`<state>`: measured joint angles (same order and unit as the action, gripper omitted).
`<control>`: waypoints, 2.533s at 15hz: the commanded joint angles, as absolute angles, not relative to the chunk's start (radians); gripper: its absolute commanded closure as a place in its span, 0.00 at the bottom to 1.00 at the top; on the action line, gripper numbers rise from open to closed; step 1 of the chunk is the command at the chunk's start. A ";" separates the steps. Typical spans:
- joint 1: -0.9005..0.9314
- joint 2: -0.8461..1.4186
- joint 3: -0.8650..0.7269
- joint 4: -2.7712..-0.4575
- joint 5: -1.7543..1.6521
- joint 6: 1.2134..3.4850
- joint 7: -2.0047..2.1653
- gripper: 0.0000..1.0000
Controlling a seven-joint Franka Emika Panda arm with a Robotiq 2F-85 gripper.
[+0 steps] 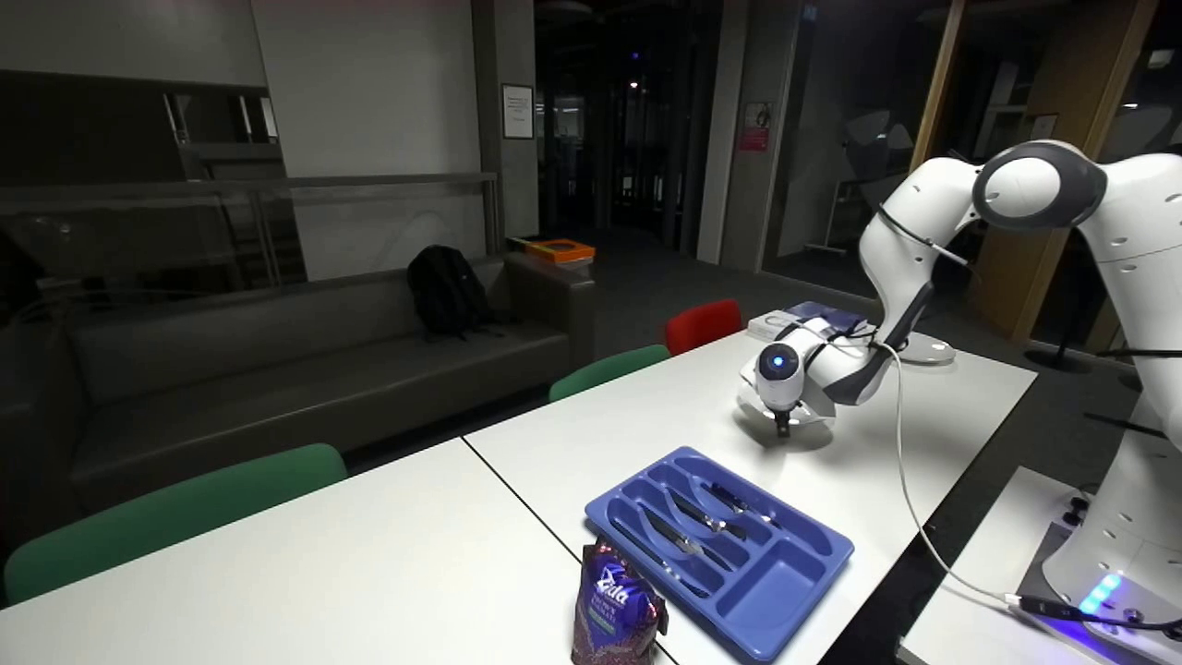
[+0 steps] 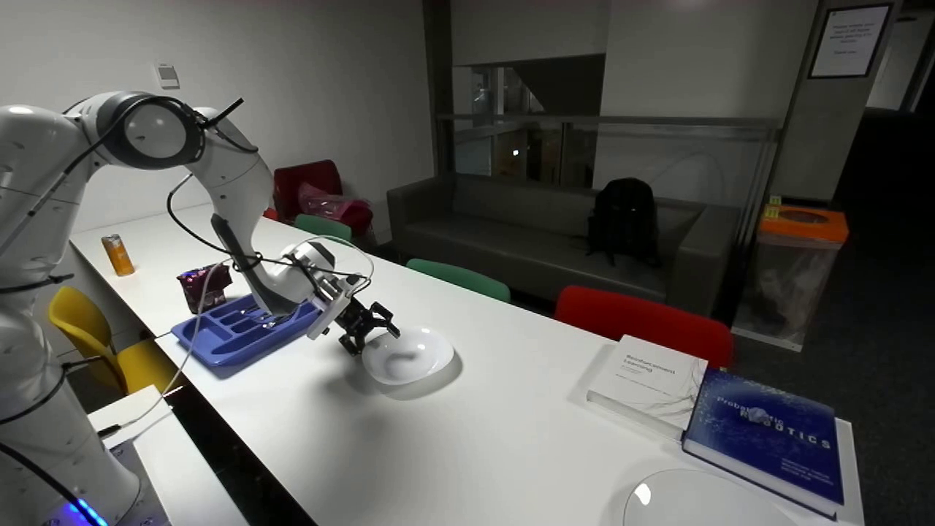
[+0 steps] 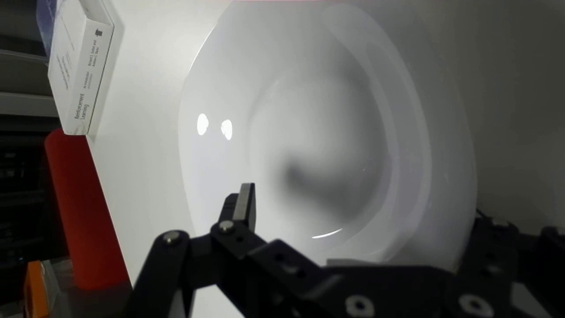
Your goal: Pick up the white plate from the table and move it slightly to the right.
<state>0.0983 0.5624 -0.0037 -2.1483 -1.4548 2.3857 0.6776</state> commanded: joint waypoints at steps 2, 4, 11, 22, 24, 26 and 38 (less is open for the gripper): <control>0.086 0.585 0.000 -2.127 -1.527 2.351 0.752 0.00; 0.083 0.592 0.003 -2.127 -1.544 2.344 0.773 0.00; 0.077 0.612 0.010 -2.123 -1.602 2.329 0.817 0.42; 0.059 0.616 0.018 -2.130 -1.633 2.331 0.834 0.97; 0.055 0.608 0.020 -2.136 -1.622 2.327 0.832 0.98; 0.053 0.596 0.021 -2.146 -1.617 2.322 0.839 0.98; 0.009 0.529 0.010 -2.208 -1.375 2.218 0.686 0.98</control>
